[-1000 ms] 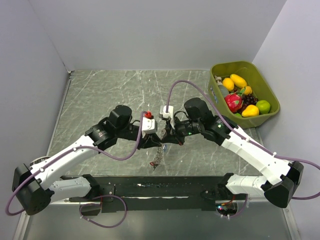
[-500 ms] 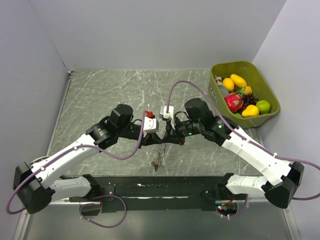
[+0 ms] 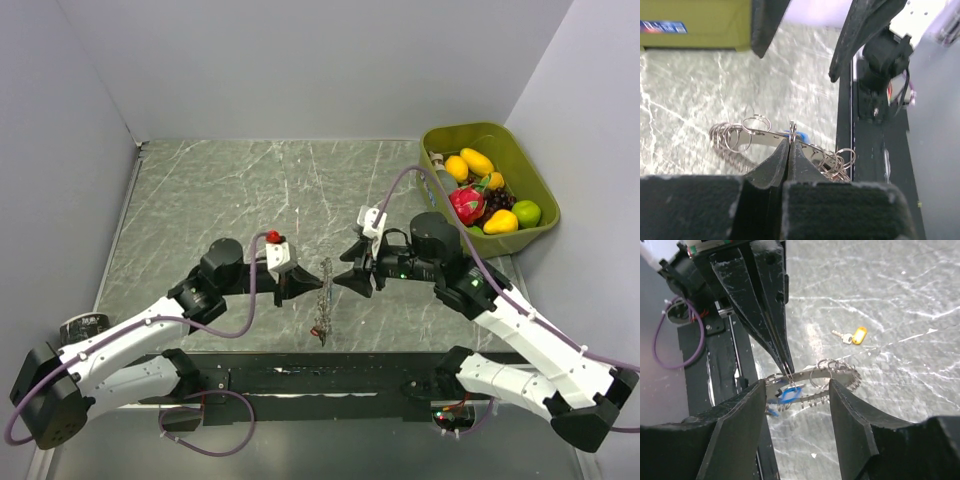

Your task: Put the keys on the keyring

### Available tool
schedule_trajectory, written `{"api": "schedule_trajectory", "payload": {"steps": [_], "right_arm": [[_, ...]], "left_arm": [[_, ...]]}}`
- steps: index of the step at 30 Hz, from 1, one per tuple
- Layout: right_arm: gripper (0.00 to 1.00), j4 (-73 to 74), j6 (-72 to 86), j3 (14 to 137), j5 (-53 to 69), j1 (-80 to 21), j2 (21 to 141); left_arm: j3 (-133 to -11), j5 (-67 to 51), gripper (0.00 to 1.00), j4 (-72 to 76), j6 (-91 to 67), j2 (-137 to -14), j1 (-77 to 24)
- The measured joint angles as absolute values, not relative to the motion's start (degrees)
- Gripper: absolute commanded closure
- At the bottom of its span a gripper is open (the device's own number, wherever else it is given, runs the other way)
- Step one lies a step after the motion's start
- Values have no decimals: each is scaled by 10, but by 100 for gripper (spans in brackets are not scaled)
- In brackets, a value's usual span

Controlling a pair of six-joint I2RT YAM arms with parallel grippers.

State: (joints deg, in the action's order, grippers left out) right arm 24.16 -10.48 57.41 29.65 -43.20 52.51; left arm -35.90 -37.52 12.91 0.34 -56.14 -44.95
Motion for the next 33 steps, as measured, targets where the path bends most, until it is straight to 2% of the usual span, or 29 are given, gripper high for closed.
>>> {"api": "schedule_trajectory", "payload": {"steps": [4,13,19,22,23,25,26,27,33], "right_arm": [[52,226,-102,558,319,-430,509],[52,208,-102,539,366,-429,504],[53,197,-103,539,376,-429,504],[62,189,-102,539,381,-429,504],[73,187,-101,539,383,-429,504],[84,184,-102,539,389,-429,504],[94,184,-101,539,395,-429,504],[98,183,-101,539,398,-429,504],[100,183,-99,536,415,-429,504]], "left_arm": [[-316,-369,99,226,-34,-540,-449],[-295,-408,99,370,-71,-531,-450],[-295,-437,99,393,-74,-532,-450],[-295,-445,99,393,-74,-533,-450],[-295,-448,99,393,-74,-533,-450],[-295,-451,99,393,-74,-534,-450],[-295,-451,99,393,-74,-534,-450],[-295,-451,99,393,-74,-534,-450],[-295,-450,99,395,-74,-533,-449]]}}
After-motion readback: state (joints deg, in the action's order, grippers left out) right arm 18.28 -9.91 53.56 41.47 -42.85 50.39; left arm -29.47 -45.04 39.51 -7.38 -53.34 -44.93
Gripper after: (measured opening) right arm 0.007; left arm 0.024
